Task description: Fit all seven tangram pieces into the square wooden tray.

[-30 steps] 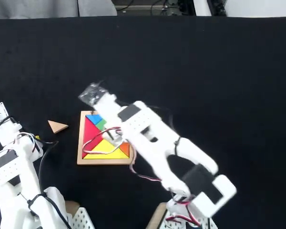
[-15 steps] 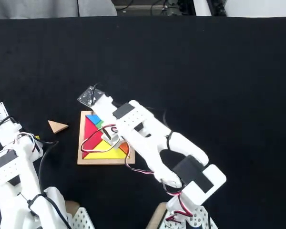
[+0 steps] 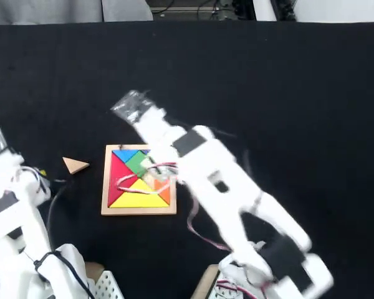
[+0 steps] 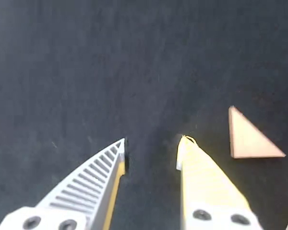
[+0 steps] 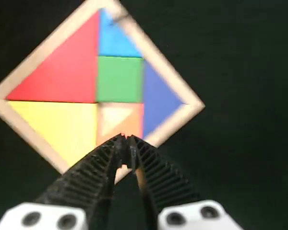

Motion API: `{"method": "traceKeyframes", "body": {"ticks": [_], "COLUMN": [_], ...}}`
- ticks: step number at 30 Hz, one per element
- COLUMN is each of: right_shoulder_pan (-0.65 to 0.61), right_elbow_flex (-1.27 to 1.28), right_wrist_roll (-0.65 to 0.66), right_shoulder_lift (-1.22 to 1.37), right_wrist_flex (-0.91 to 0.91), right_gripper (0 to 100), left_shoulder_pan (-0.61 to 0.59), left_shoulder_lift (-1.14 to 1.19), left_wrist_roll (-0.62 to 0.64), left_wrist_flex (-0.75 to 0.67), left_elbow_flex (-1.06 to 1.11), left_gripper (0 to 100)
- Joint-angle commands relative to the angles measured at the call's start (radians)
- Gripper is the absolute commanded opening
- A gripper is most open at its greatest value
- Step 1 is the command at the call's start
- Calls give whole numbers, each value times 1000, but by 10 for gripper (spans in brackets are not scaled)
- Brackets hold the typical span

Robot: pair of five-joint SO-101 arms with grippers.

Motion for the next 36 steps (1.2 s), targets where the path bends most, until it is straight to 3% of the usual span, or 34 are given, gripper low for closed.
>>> {"method": "traceKeyframes", "body": {"ticks": [1,4,7,15,24,32,36], "right_shoulder_pan": [123,143,143,143,143,141,140], "right_elbow_flex": [174,249,240,217,216,216,216], "right_wrist_roll": [-8,-6,-6,0,2,2,6], "right_shoulder_lift": [-166,-125,-64,-12,-10,-4,-4], "right_wrist_flex": [-138,-232,-252,-252,-253,-253,-253], "right_gripper": [11,11,11,11,11,11,11], "left_shoulder_pan": [39,101,199,320,375,374,375], "left_shoulder_lift": [2,77,216,522,732,853,852], "left_wrist_roll": [-89,-74,12,161,910,1053,1059], "left_wrist_flex": [241,462,574,580,551,460,462], "left_elbow_flex": [-306,-498,-622,-717,-730,-759,-771], "left_gripper": [184,181,181,180,183,180,180]}}
